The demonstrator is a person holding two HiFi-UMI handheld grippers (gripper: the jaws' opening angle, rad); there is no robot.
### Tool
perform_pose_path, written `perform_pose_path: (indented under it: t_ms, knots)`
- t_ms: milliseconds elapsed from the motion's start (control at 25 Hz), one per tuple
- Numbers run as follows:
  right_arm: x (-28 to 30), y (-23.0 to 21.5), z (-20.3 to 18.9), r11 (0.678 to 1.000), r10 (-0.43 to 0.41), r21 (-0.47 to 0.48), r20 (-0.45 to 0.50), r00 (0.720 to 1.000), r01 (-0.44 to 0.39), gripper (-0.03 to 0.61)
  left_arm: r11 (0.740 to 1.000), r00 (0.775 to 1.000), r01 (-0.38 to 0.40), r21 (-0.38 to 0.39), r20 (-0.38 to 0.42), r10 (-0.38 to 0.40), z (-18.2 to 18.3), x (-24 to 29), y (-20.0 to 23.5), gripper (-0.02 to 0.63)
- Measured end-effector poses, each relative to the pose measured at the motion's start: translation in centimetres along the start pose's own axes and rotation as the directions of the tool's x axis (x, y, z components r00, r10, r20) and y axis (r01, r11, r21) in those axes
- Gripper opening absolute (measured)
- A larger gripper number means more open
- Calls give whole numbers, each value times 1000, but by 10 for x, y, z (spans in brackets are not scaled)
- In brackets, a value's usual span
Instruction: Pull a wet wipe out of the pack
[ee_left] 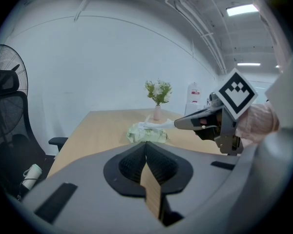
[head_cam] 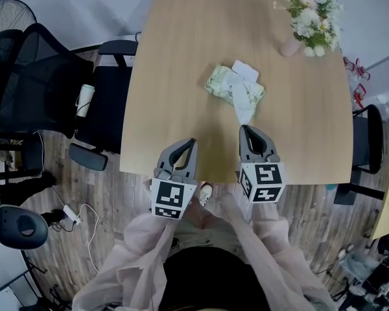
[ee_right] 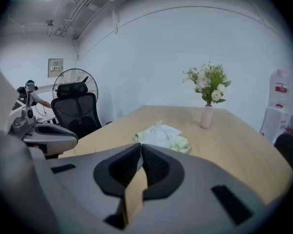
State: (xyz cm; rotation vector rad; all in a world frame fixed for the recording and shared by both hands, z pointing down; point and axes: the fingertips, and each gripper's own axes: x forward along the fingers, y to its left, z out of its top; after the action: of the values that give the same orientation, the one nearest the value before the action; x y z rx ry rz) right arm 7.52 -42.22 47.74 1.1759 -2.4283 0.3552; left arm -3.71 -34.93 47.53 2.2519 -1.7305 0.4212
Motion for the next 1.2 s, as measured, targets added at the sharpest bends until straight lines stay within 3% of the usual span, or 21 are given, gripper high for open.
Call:
perform_pose_path:
  t_ms: [1200]
  knots:
    - [-52,12,17,998,-64,-3,84,994,64,15,1000,997,5,21,79,-7,19,-30,-3,12]
